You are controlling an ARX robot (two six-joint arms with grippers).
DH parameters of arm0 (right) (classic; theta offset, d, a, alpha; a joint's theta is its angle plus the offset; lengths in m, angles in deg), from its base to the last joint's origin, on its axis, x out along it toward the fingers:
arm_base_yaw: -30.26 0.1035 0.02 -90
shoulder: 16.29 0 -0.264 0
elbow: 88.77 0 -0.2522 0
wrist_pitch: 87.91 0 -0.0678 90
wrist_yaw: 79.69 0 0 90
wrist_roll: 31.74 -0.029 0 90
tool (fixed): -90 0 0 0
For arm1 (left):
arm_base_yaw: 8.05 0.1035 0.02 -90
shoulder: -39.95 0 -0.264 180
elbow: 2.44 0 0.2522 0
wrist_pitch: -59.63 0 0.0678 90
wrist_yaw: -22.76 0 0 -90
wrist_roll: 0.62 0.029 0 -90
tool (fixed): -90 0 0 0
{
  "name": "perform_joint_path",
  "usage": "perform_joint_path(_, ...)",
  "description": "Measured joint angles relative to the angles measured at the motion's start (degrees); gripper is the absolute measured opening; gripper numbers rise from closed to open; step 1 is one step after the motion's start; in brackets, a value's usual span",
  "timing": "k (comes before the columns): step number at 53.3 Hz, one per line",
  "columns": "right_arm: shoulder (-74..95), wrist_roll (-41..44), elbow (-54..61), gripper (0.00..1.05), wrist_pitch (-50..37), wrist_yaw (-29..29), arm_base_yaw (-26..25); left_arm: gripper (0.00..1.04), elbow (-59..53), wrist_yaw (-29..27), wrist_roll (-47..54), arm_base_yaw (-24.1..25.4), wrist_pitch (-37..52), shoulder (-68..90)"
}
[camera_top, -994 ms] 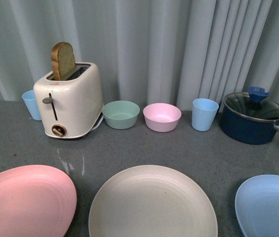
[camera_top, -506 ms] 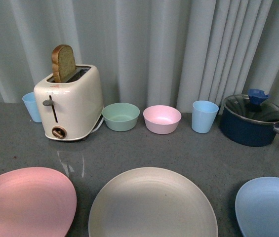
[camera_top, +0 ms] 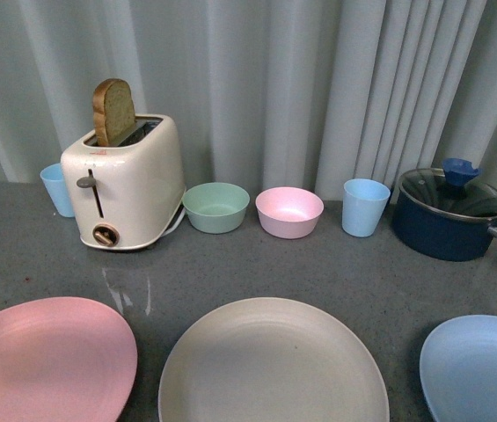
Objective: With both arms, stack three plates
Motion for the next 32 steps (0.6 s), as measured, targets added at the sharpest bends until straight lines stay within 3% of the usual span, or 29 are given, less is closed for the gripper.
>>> perform_joint_path(32,0.0,-0.02,0.0,0.97,0.0,0.0,0.0,0.98,3.26,-1.27,0.94,-1.14,-1.97,6.1)
